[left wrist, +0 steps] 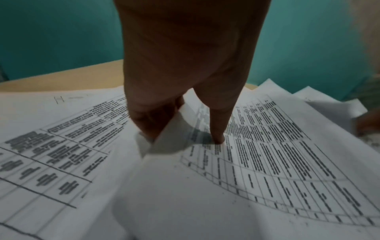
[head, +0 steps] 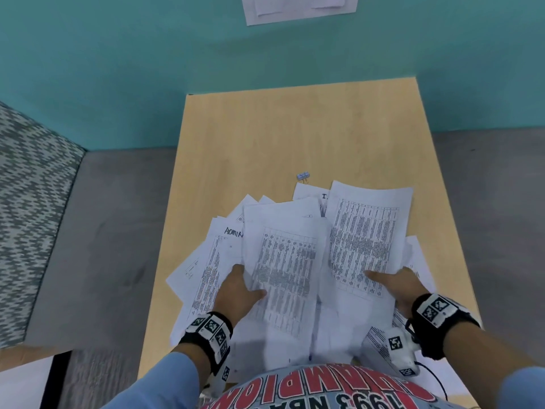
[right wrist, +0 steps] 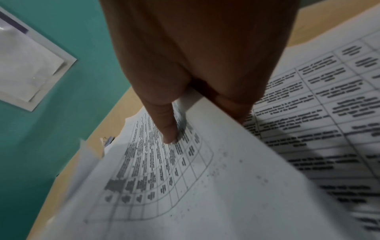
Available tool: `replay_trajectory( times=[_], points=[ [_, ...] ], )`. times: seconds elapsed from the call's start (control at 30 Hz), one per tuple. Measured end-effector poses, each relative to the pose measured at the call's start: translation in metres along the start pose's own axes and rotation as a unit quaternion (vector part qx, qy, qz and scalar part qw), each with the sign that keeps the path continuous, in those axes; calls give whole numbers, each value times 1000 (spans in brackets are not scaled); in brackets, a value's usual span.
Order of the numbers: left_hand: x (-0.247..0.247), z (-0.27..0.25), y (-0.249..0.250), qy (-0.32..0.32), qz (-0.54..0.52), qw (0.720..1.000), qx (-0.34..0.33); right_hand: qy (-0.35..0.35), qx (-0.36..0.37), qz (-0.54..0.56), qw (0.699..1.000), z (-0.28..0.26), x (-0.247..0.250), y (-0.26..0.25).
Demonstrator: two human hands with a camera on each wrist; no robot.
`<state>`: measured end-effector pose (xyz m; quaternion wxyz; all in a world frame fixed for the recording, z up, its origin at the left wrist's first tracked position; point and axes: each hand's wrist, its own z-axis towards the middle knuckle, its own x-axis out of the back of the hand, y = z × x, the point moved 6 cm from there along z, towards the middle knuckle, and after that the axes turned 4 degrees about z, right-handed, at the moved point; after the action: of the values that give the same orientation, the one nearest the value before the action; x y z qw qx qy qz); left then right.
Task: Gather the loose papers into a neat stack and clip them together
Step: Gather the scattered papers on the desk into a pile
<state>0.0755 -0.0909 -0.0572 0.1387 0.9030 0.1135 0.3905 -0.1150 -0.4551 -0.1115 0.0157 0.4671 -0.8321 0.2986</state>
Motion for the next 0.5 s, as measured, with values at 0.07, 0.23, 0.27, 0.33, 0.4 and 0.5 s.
replay_trajectory(
  times=[0.07,0.23,0.27,0.33,0.4,0.5],
  points=[
    [-3,-1,4,-17,-35,999,-27,2,2,-12,1000,-2,-2,2],
    [-1,-8,5,-60,-133,988,-50,17,36,-47,998,-7,3,0],
    [3,-9,0,-43,-131,990,-39,30,39,-57,997,-9,6,-2],
    [12,-7,-17,14,-78,997,-6,50,55,-57,996,-10,16,-2],
    [14,-3,-37,37,40,998,42,56,64,-64,994,-13,24,-3],
    [11,-7,-38,38,51,996,59,56,53,-84,994,-10,31,9]
  ],
)
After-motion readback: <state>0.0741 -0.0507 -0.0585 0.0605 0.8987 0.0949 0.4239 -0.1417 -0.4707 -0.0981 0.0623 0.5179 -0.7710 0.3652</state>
